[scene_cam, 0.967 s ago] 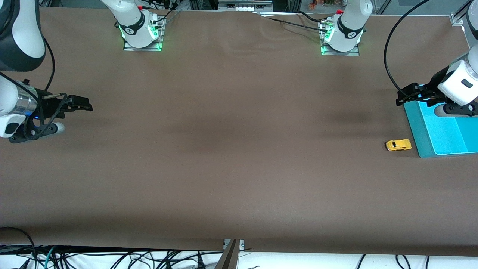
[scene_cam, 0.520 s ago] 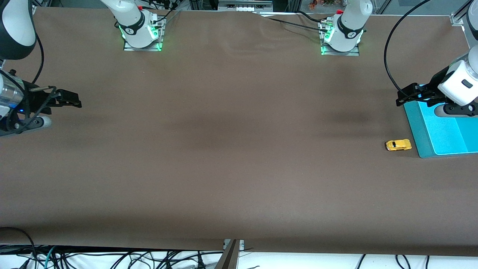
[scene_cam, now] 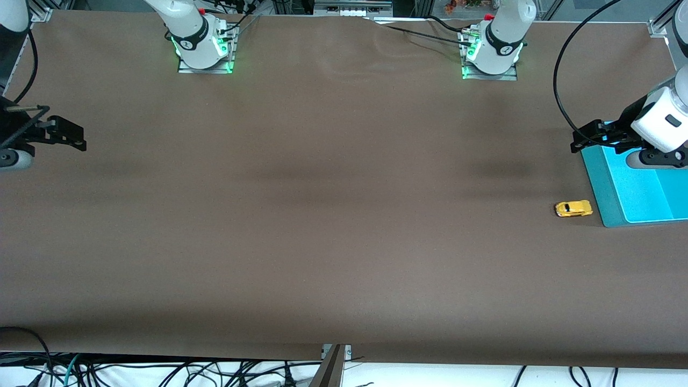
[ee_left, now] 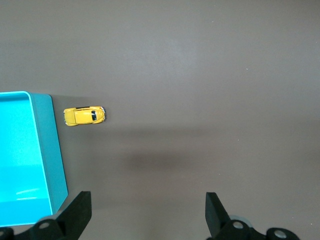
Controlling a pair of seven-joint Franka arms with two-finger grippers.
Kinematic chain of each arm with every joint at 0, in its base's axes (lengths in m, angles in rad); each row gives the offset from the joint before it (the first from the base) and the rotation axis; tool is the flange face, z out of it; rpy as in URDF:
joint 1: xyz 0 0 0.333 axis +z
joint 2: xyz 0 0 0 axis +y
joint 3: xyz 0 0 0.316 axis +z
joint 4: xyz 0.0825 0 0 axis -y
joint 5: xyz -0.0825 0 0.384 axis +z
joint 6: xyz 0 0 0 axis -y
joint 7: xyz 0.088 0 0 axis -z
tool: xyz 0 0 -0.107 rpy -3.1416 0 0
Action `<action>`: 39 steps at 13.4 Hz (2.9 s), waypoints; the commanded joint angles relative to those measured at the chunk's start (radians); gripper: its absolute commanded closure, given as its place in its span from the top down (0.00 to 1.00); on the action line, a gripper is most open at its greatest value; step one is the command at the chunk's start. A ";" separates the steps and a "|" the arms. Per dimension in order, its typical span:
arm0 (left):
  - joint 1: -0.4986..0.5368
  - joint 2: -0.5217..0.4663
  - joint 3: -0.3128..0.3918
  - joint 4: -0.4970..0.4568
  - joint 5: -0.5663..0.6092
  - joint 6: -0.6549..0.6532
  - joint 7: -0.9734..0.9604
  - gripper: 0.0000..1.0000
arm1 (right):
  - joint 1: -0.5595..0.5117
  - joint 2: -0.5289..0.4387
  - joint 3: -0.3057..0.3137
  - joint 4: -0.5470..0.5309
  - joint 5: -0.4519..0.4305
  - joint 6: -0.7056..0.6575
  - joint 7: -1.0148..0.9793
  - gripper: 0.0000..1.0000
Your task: Wind and store yellow beetle car
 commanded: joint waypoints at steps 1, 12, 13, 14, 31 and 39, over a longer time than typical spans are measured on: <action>0.003 0.008 0.000 0.023 0.015 -0.021 0.017 1.00 | -0.010 -0.011 -0.010 0.004 -0.012 -0.007 0.011 1.00; 0.002 0.008 0.000 0.023 0.015 -0.026 0.017 1.00 | -0.012 -0.111 -0.039 -0.137 0.076 -0.060 0.124 1.00; 0.003 0.008 0.000 0.023 0.015 -0.026 0.017 1.00 | -0.012 -0.111 -0.039 -0.139 0.076 -0.061 0.126 1.00; 0.002 0.008 0.000 0.023 0.015 -0.026 0.017 1.00 | -0.010 -0.112 -0.039 -0.140 0.076 -0.061 0.126 1.00; 0.003 0.008 0.001 0.022 0.015 -0.026 0.017 1.00 | -0.010 -0.069 -0.039 -0.108 0.074 -0.060 0.115 1.00; 0.002 0.013 0.000 0.020 0.014 -0.026 0.018 1.00 | -0.007 -0.069 -0.039 -0.107 0.074 -0.061 0.117 1.00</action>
